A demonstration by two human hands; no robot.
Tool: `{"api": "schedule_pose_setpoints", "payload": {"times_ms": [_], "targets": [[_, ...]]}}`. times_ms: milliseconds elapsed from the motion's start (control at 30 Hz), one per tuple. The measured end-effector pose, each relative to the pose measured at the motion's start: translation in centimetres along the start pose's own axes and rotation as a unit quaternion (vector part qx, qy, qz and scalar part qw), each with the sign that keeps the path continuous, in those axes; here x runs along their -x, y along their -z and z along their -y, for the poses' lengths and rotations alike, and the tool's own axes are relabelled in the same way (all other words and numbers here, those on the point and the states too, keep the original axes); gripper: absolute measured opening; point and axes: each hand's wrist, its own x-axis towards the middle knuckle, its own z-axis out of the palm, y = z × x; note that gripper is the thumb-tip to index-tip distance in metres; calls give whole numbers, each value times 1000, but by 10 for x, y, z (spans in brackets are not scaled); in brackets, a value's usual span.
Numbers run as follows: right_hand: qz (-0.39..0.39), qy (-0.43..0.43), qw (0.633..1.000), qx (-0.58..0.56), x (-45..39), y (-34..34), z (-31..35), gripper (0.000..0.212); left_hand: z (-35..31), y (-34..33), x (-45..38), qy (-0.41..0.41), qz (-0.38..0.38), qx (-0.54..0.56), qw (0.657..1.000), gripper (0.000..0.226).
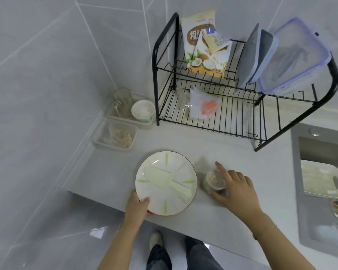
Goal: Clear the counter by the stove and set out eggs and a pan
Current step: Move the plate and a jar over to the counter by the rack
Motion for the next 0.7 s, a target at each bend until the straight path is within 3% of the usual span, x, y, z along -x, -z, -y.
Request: {"api": "schedule_pose_setpoints", "payload": {"times_ms": [100, 200, 267, 333, 400, 500, 567, 700], "targets": [[-37, 9, 999, -29, 4, 20, 13, 68, -2, 3, 5, -44, -17, -46, 998, 29], [-88, 3, 983, -159, 17, 39, 43, 32, -1, 8, 6, -71, -10, -62, 996, 39], [-21, -51, 966, -254, 30, 35, 68, 12, -1, 11, 5, -70, -8, -63, 995, 44], [105, -141, 937, -301, 42, 16, 86, 10, -3, 14, 4, -69, -3, -62, 996, 49], [188, -231, 896, -328, 50, -6, 95, 23, -6, 18, 4, -64, 3, -53, 997, 54], [236, -326, 809, -429, 49, -21, 104, 37, -11, 24, 4, -59, 1, -37, 998, 62], [242, -353, 762, -486, 42, -21, 113, 37, -12, 28, 4, -58, 1, -39, 998, 61], [228, -362, 766, -480, 20, -24, 127, 28, -17, 30, 3, -52, -4, -8, 999, 57]]}}
